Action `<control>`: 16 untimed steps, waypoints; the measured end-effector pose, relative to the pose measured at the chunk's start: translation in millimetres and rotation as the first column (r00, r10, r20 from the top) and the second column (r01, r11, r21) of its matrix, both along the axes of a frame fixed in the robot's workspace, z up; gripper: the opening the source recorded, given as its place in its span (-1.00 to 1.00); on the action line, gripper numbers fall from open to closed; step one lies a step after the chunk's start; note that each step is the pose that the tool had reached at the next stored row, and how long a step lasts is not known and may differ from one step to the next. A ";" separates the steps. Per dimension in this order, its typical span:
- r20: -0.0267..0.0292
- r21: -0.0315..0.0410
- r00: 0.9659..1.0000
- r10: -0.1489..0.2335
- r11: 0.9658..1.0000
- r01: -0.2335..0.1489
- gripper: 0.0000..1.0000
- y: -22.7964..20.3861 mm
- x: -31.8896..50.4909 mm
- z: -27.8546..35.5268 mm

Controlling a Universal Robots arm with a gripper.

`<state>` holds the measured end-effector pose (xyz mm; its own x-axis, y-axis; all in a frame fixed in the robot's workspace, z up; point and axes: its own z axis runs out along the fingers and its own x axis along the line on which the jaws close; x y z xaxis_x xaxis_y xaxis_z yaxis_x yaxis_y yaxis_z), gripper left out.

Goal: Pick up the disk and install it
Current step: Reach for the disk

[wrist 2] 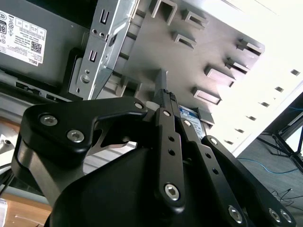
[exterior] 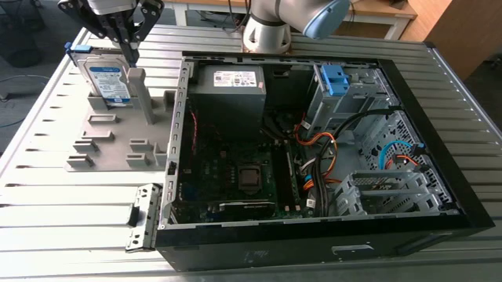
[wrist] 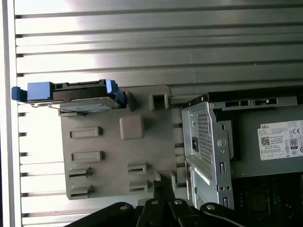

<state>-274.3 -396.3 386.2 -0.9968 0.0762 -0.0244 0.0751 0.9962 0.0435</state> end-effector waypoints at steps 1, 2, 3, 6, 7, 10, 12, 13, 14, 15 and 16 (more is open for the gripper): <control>0.000 0.000 1.000 0.000 1.000 0.000 -0.79 0.3 -0.8 -0.3; 0.000 0.000 1.000 0.000 1.000 0.000 -0.79 0.5 -1.7 -0.5; 0.000 0.000 1.000 0.000 1.000 0.000 -0.79 0.6 -2.7 -0.6; 0.000 0.000 1.000 0.000 1.000 0.000 -0.79 0.6 -5.5 -0.9; 0.000 0.000 1.000 0.000 1.000 0.000 -0.79 0.6 -6.2 -1.0; 0.000 0.000 1.000 0.000 1.000 0.000 -0.79 0.6 -8.4 -1.2; 0.000 0.000 1.000 0.000 1.000 0.000 -0.79 0.6 -9.8 -1.4; 0.000 0.000 1.000 0.000 1.000 0.000 -0.79 0.6 -10.5 -1.4; 0.000 0.000 1.000 0.000 1.000 0.000 -0.79 0.6 -11.1 -1.5; 0.000 0.000 1.000 0.000 1.000 0.000 -0.79 0.6 -11.8 -1.5; 0.000 0.000 1.000 0.000 1.000 0.000 -0.79 0.6 -12.4 -1.6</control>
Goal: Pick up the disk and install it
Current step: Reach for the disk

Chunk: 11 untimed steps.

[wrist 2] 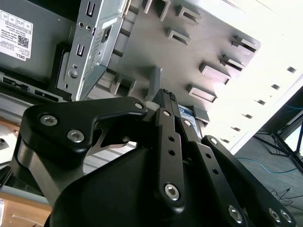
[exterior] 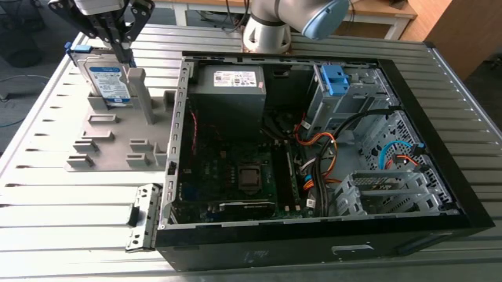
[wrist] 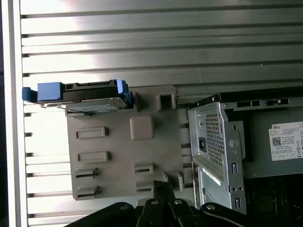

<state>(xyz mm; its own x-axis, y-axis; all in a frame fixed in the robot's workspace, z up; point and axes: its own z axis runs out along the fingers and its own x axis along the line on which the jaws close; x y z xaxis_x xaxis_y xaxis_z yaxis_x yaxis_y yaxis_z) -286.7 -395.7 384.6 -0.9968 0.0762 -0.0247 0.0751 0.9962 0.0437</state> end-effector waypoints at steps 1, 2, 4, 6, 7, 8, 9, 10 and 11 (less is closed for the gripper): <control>0.000 0.000 1.000 0.000 1.000 0.000 -0.79 0.0 -0.5 0.0; 0.000 0.000 1.000 0.000 1.000 0.000 -0.79 0.0 -1.1 -0.1; 0.000 0.000 1.000 0.000 1.000 0.000 -0.79 0.0 -2.1 -0.2; 0.000 0.000 1.000 0.000 1.000 0.000 -0.79 0.0 -3.1 -0.3; 0.000 0.000 1.000 0.000 1.000 0.000 -0.79 0.0 -3.6 -0.4; 0.000 0.000 1.000 0.000 1.000 0.000 -0.79 0.0 -4.1 -0.4; 0.000 0.000 1.000 0.000 1.000 0.000 -0.79 0.0 -4.6 -0.5; 0.000 0.000 1.000 0.000 1.000 0.000 -0.79 0.0 -5.1 -0.5; 0.000 0.000 1.000 0.000 1.000 0.000 -0.79 0.0 -5.6 -0.6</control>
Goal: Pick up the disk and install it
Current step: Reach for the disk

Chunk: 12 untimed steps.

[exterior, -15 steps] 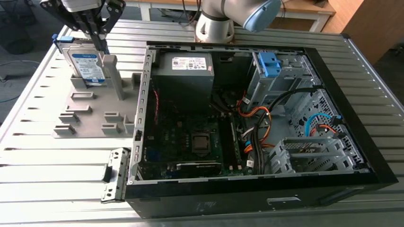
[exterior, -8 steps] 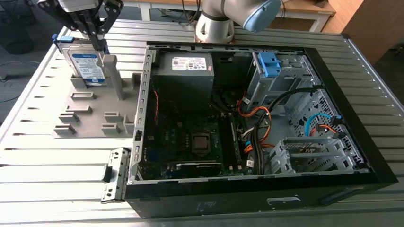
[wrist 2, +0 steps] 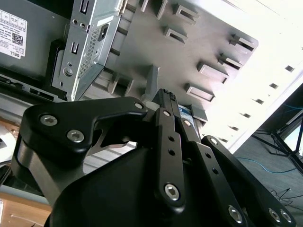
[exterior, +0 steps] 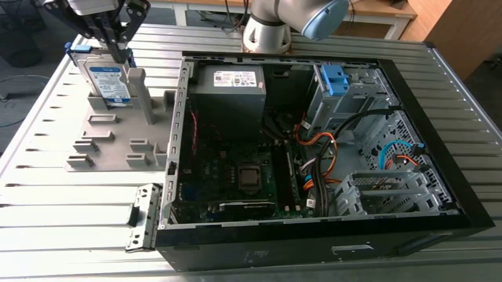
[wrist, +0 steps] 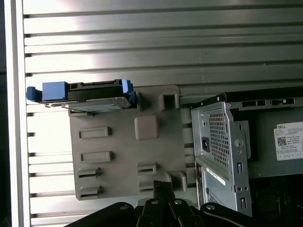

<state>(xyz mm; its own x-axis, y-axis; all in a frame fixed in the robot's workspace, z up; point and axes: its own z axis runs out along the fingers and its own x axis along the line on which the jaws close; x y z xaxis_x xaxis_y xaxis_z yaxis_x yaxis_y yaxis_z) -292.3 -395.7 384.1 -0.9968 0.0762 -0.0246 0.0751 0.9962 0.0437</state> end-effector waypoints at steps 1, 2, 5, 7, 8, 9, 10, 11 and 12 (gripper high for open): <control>0.000 0.000 1.000 0.000 1.000 0.000 -0.79 0.0 -0.5 -0.1; 0.000 0.000 1.000 0.000 1.000 0.000 -0.79 0.0 -1.0 -0.1; 0.000 0.000 1.000 0.000 1.000 0.000 -0.79 0.0 -2.4 -0.3; 0.000 0.000 1.000 0.000 1.000 0.000 -0.79 0.0 -3.3 -0.4; 0.000 0.000 1.000 0.000 1.000 0.000 -0.79 0.0 -3.8 -0.5; 0.000 0.000 1.000 0.000 1.000 0.000 -0.79 0.0 -4.4 -0.5; 0.000 0.000 1.000 0.000 1.000 0.000 -0.79 0.0 -4.9 -0.6; 0.000 0.000 1.000 0.000 1.000 0.000 -0.79 0.0 -5.3 -0.6; 0.000 0.000 1.000 0.000 1.000 0.000 -0.79 0.0 -5.7 -0.7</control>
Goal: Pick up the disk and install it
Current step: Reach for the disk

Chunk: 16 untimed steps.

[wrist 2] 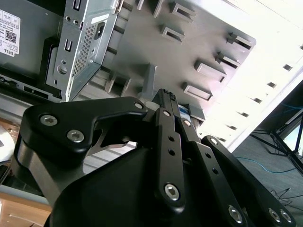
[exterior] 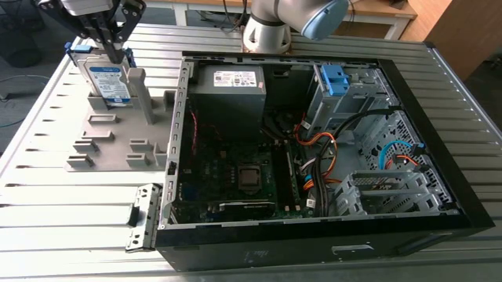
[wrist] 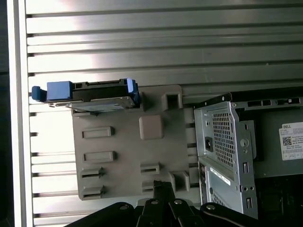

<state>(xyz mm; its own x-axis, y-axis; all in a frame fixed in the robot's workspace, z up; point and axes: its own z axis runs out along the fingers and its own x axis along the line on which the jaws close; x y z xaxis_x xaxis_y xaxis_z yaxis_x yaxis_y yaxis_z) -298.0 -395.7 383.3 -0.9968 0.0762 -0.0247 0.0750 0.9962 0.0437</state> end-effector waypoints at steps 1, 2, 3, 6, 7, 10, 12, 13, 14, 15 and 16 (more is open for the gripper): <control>0.000 0.000 1.000 0.000 1.000 0.000 -0.79 0.0 -0.4 0.0; 0.000 0.000 1.000 0.000 1.000 0.000 -0.79 0.0 -0.9 -0.1; 0.000 0.000 1.000 0.000 1.000 0.000 -0.79 0.0 -1.3 -0.1; 0.000 0.000 1.000 0.000 1.000 0.000 -0.79 0.0 -2.6 -0.3; 0.000 0.000 1.000 0.000 1.000 0.000 -0.79 0.0 -2.9 -0.4; 0.000 0.000 1.000 0.000 1.000 0.000 -0.79 0.0 -4.2 -0.5; 0.000 0.000 1.000 0.000 1.000 0.000 -0.79 0.0 -5.0 -0.7; 0.000 0.000 1.000 0.000 1.000 0.000 -0.79 0.0 -5.4 -0.7; 0.000 0.000 1.000 0.000 1.000 0.000 -0.79 0.0 -6.0 -0.8; 0.000 0.000 1.000 0.000 1.000 0.000 -0.79 0.0 -6.5 -0.9; 0.000 0.000 1.000 0.000 1.000 0.000 -0.79 0.0 -7.0 -1.0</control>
